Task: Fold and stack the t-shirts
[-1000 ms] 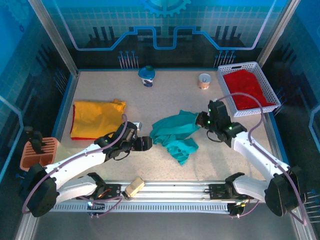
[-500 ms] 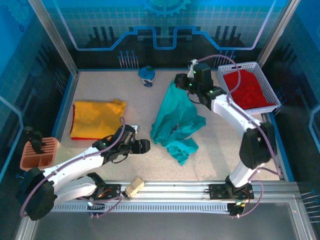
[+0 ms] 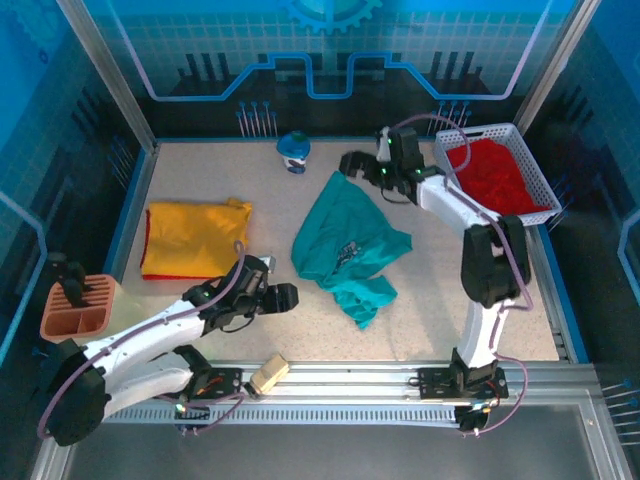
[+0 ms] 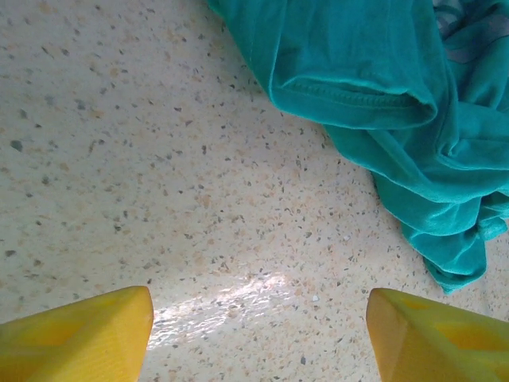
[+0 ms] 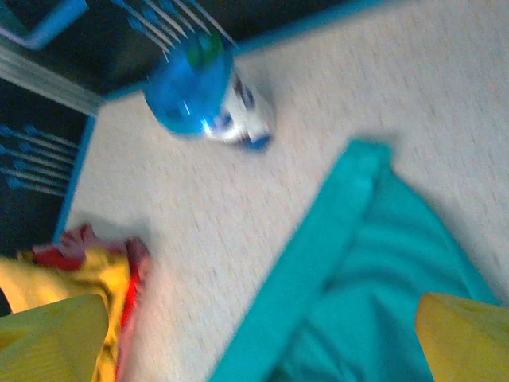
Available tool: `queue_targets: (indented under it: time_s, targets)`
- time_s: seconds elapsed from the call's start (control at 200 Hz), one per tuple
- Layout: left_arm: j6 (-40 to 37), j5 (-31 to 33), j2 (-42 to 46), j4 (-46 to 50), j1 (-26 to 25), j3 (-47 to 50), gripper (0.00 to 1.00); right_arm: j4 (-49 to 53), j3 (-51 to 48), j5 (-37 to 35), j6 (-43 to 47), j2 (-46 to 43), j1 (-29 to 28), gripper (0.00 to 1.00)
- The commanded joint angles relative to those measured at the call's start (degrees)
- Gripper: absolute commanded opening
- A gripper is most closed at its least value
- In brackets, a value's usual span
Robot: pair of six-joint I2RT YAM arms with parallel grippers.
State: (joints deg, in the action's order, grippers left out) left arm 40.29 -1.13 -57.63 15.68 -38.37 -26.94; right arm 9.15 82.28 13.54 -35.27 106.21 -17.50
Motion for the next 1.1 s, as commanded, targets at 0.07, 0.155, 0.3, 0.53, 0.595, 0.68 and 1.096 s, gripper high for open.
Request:
queue_targets:
  time_s: [0.07, 0.155, 0.3, 0.53, 0.595, 0.68, 1.096]
  targets:
    - [0.71, -2.65, -6.26, -4.95, -1.87, -3.61, 0.74, 5.43, -17.79, -1.63, 4.16, -15.98, -0.61, 0.93]
    - [0.31, -3.85, -10.52, -5.88, -2.13, -6.79, 0.75, 7.25, -26.90, -2.27, 5.26, -22.56, -0.70, 0.90]
    - [0.79, -4.85, -16.54, -8.16, -5.39, -13.14, 0.75, 10.28, -39.25, -5.30, 3.80, -32.94, -0.70, 0.84]
    - [3.45, -2.14, -27.33, -2.85, -15.17, -26.93, 0.75, 10.08, -49.58, -9.40, -1.95, -43.32, 1.09, 0.80]
    - [5.25, -0.02, -31.32, -0.02, -17.88, -30.48, 0.74, 9.66, -50.75, -9.99, -3.48, -45.14, 2.11, 0.81]
    - [7.41, 3.36, -36.60, 2.86, -20.99, -34.36, 0.73, 10.07, -51.17, -11.02, -4.86, -46.38, 2.96, 0.83]
    - [9.87, 12.42, -46.26, 6.91, -22.01, -40.25, 0.54, 12.83, -52.29, -12.13, -7.01, -49.42, 5.41, 0.85]
